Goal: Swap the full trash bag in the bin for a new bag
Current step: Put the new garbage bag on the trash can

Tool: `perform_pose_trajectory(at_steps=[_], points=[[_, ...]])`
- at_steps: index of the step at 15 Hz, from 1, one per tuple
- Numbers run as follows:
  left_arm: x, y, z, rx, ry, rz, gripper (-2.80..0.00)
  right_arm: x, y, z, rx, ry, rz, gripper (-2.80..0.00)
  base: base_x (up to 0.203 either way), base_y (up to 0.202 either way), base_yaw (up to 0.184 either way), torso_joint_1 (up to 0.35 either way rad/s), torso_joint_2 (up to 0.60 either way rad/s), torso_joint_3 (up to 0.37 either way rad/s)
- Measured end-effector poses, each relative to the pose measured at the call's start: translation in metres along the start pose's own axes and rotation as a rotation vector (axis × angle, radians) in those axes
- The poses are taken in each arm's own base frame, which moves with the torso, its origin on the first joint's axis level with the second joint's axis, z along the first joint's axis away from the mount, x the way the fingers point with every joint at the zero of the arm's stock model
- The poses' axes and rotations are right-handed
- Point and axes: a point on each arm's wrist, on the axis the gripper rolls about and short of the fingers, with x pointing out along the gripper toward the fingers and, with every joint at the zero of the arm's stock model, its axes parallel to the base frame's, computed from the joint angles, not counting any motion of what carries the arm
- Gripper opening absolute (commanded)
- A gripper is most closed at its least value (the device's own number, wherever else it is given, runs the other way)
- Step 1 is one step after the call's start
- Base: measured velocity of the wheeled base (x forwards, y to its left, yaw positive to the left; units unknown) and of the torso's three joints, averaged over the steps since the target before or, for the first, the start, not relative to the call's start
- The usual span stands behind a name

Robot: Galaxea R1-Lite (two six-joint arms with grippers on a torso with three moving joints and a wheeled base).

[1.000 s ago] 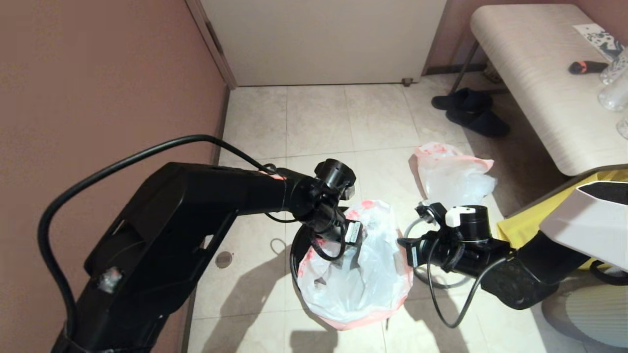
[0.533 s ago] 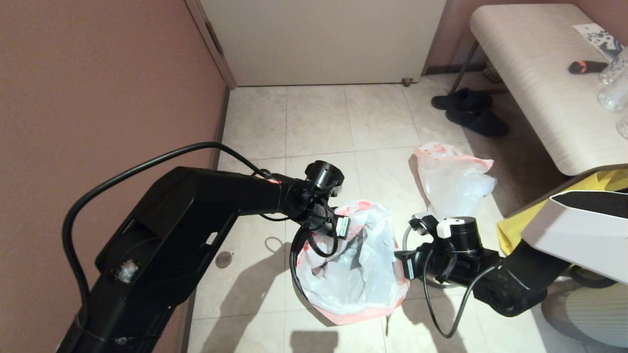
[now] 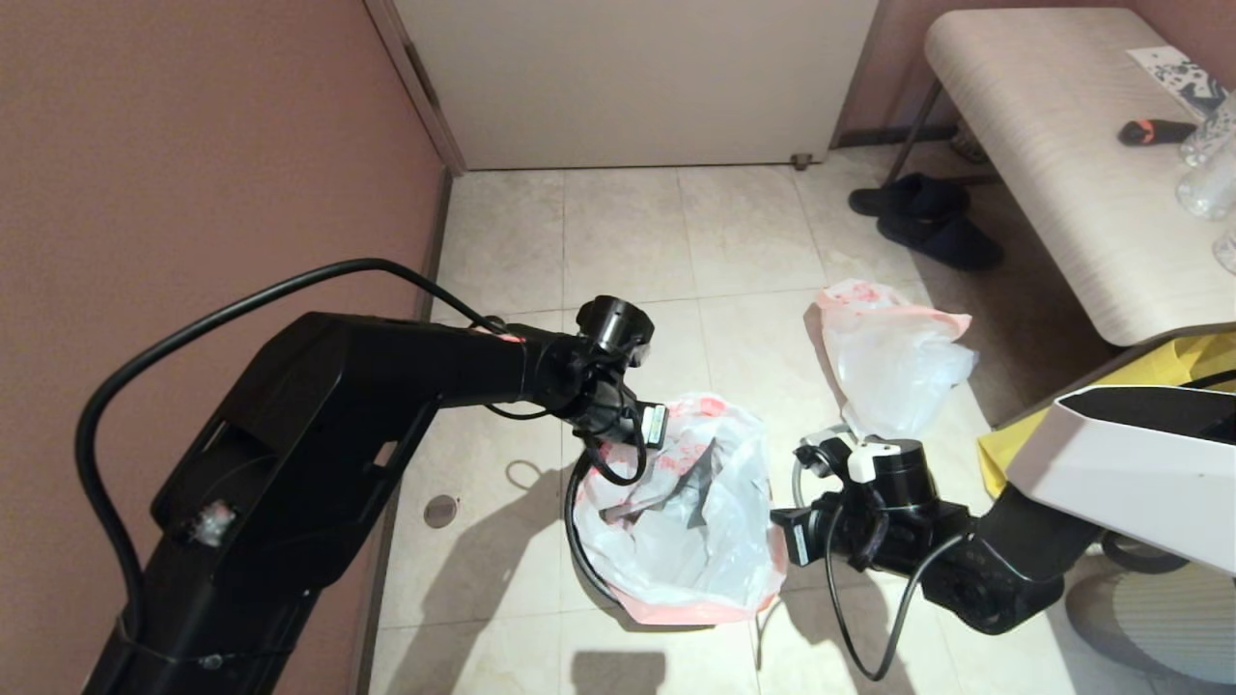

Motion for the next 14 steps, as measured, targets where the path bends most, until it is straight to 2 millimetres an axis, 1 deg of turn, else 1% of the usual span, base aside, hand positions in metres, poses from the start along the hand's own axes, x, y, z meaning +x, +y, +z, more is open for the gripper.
perform_pose_trajectory(at_steps=[2,4,6,7,9,12,14], points=[[0.006,0.011,0.002,-0.015,-0.023,0.028,-2.80,0.000,0.001,0.000,-0.001,0.002,0.002,-2.80,0.000,0.000,0.000,0.000,0.00,0.000],[0.007,0.016,0.004,-0.026,-0.044,0.041,-2.80,0.000,0.001,-0.001,0.000,0.003,0.001,-2.80,0.000,0.000,0.000,0.000,0.00,0.000],[0.003,0.015,0.004,-0.028,-0.039,0.041,-2.80,0.000,0.001,-0.001,0.000,0.004,0.002,-2.80,0.000,0.000,0.000,0.000,0.00,0.000],[-0.001,0.012,0.004,-0.024,-0.039,0.037,-2.80,0.000,0.001,-0.001,0.000,0.004,0.002,-2.80,0.000,0.000,0.000,0.000,0.00,0.000],[-0.011,0.006,0.006,-0.027,-0.036,0.028,-2.80,0.000,0.001,-0.001,0.001,0.003,0.002,-2.80,0.000,0.000,0.000,0.000,0.00,0.000],[-0.036,0.002,0.009,-0.089,-0.011,0.023,-2.80,-0.002,0.001,0.002,0.001,-0.005,0.002,-2.80,0.000,0.000,0.000,0.000,0.00,0.000],[-0.046,-0.002,0.001,-0.161,0.068,0.031,-2.80,-0.004,0.004,0.003,-0.001,-0.002,0.009,-2.80,0.000,0.000,0.000,0.000,0.00,0.000]])
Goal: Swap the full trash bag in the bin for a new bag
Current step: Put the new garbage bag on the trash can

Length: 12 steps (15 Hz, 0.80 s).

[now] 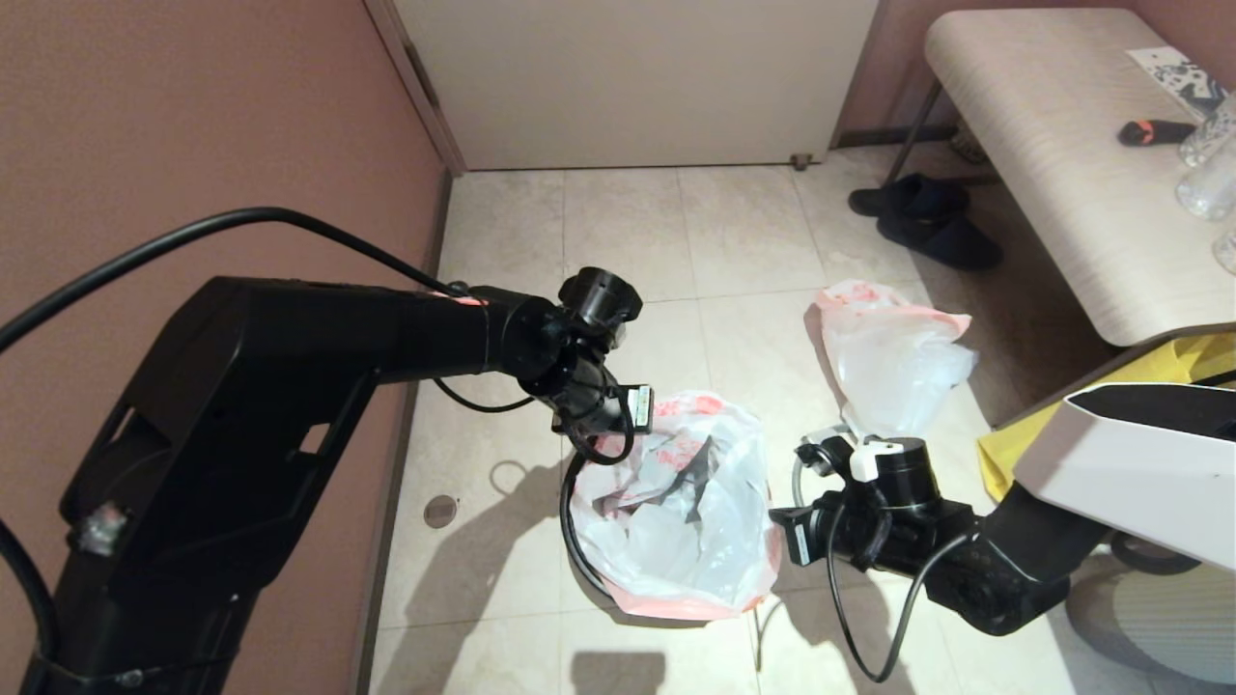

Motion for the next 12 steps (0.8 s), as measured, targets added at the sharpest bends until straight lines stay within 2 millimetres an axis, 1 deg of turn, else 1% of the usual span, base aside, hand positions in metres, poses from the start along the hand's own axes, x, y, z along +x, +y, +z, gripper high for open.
perform_pose_trajectory(at_steps=[2,4,6,8,10,12], points=[[0.006,-0.006,-0.017,-0.053,0.118,0.030,-2.80,0.000,0.008,-0.002,-0.009,0.020,0.016,-2.80,0.000,0.000,0.000,0.000,0.00,0.000],[0.021,-0.014,-0.038,-0.079,0.236,0.067,-2.80,0.001,0.013,-0.004,-0.015,0.030,0.024,-2.80,0.000,0.000,0.000,0.000,0.00,0.000],[0.035,-0.017,-0.051,-0.074,0.297,0.090,-2.80,0.001,0.014,-0.004,-0.017,0.030,0.026,-2.80,0.000,0.000,0.000,0.000,0.00,0.000],[0.044,-0.019,-0.061,-0.071,0.344,0.109,-2.80,0.001,0.014,-0.004,-0.016,0.030,0.026,-2.80,0.000,0.000,0.000,0.000,0.00,0.000],[0.043,-0.016,-0.069,-0.088,0.389,0.134,-2.80,0.001,0.012,-0.004,-0.015,0.029,0.023,-2.80,0.000,0.000,0.000,0.000,0.00,0.000],[0.032,-0.016,-0.078,-0.095,0.443,0.143,-2.80,0.002,0.012,-0.005,-0.015,0.030,0.022,-2.80,0.000,0.000,0.000,0.000,0.00,0.000]])
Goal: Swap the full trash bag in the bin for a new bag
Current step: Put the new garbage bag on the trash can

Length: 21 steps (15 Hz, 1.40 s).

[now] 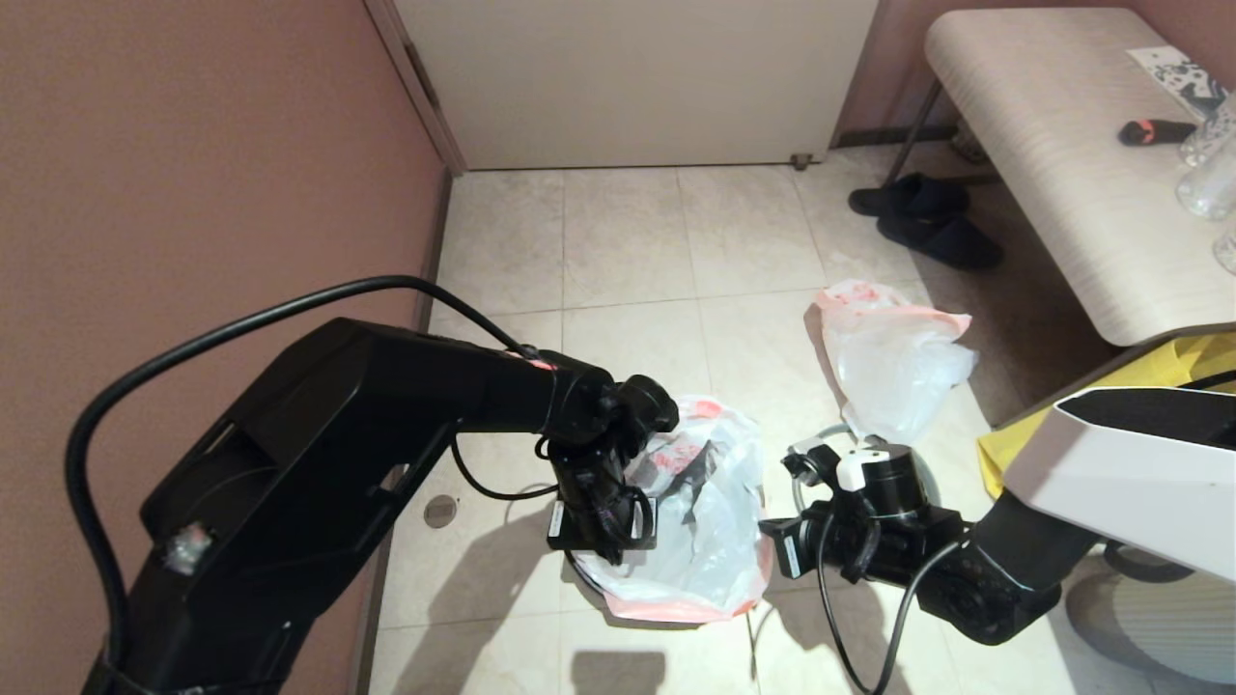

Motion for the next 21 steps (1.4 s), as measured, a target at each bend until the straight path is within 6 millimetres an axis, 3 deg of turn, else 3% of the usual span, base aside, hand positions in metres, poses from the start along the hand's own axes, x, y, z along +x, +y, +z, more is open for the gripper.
perform_pose_trajectory(at_steps=[3,5,11,17,21], points=[[-0.006,0.000,-0.030,0.009,0.079,0.013,-2.80,0.002,0.000,-0.001,0.000,0.002,-0.003,-2.80,0.000,0.000,0.000,0.000,0.00,0.000],[-0.002,0.000,-0.038,0.009,0.095,0.016,-2.80,0.002,0.000,-0.002,0.000,0.004,-0.002,-2.80,0.000,0.000,0.000,0.000,0.00,0.000],[0.027,0.002,-0.033,-0.018,0.091,0.025,-2.80,0.002,0.000,-0.002,0.001,0.004,-0.002,-2.80,0.000,0.000,0.000,0.000,0.00,0.000],[0.052,0.020,-0.032,-0.057,0.078,0.031,-2.80,0.008,-0.001,-0.009,0.002,0.026,-0.001,-2.80,0.000,0.000,0.000,0.000,0.00,0.000],[0.058,0.039,-0.016,-0.121,-0.013,0.038,-2.80,0.010,-0.003,-0.010,0.008,0.028,-0.005,-2.80,0.000,0.000,0.000,0.000,0.00,0.000]])
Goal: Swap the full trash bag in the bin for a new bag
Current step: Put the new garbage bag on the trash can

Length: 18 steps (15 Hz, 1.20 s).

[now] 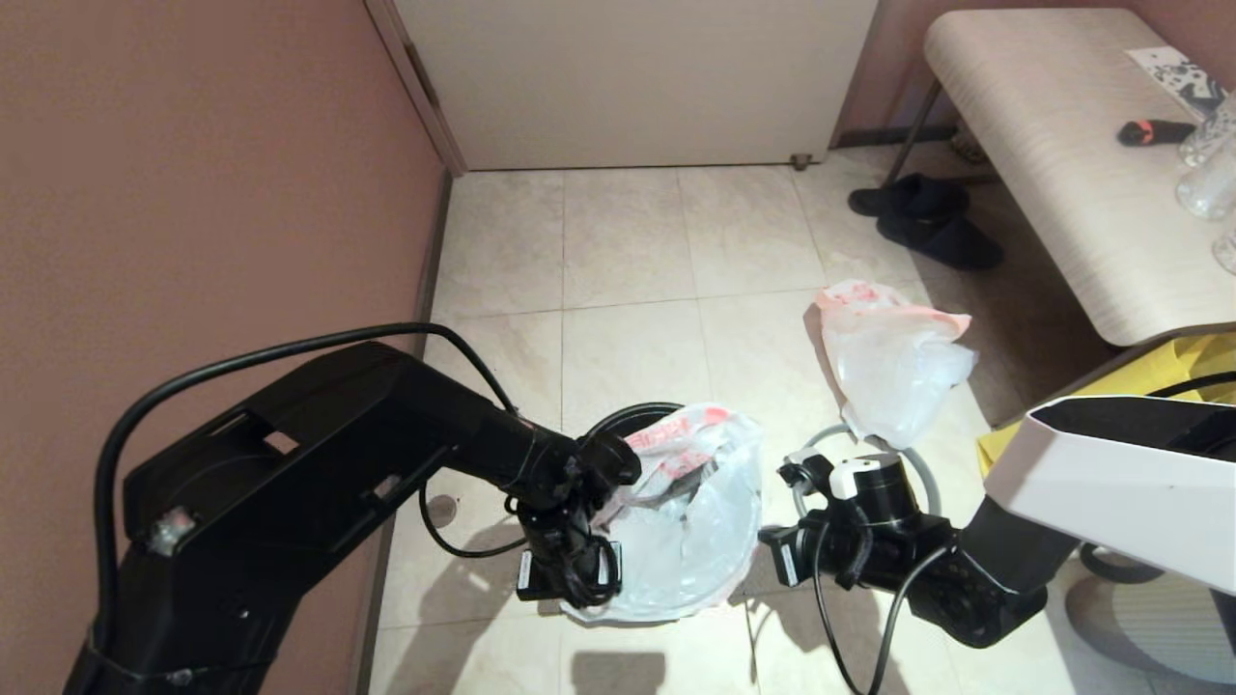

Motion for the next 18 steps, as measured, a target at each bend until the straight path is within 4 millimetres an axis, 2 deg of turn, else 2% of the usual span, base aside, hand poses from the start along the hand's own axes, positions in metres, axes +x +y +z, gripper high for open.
perform_pose_trajectory(at_steps=[4,8,12,15,18], points=[[-0.014,0.022,0.024,-0.089,-0.162,-0.057,-2.80,0.002,-0.003,0.001,0.009,-0.007,-0.007,-2.80,0.000,0.000,0.000,0.000,0.00,0.000],[-0.026,0.028,0.033,-0.157,-0.270,-0.105,-2.80,0.003,-0.005,0.003,0.037,-0.024,-0.011,-2.80,0.000,0.000,0.000,0.000,0.00,0.000],[-0.025,0.032,0.046,-0.204,-0.360,-0.123,-2.80,0.005,-0.005,0.007,0.068,-0.054,-0.010,-2.80,0.000,0.000,0.000,0.000,0.00,0.000],[-0.023,0.044,0.056,-0.270,-0.418,-0.087,-2.80,0.004,-0.005,0.010,0.087,-0.062,-0.006,-2.80,0.000,0.000,0.000,0.000,0.00,0.000],[-0.031,0.056,0.070,-0.332,-0.472,-0.066,-2.80,0.000,-0.002,0.011,0.085,-0.064,0.000,-2.80,0.000,0.000,0.000,0.000,0.00,0.000]])
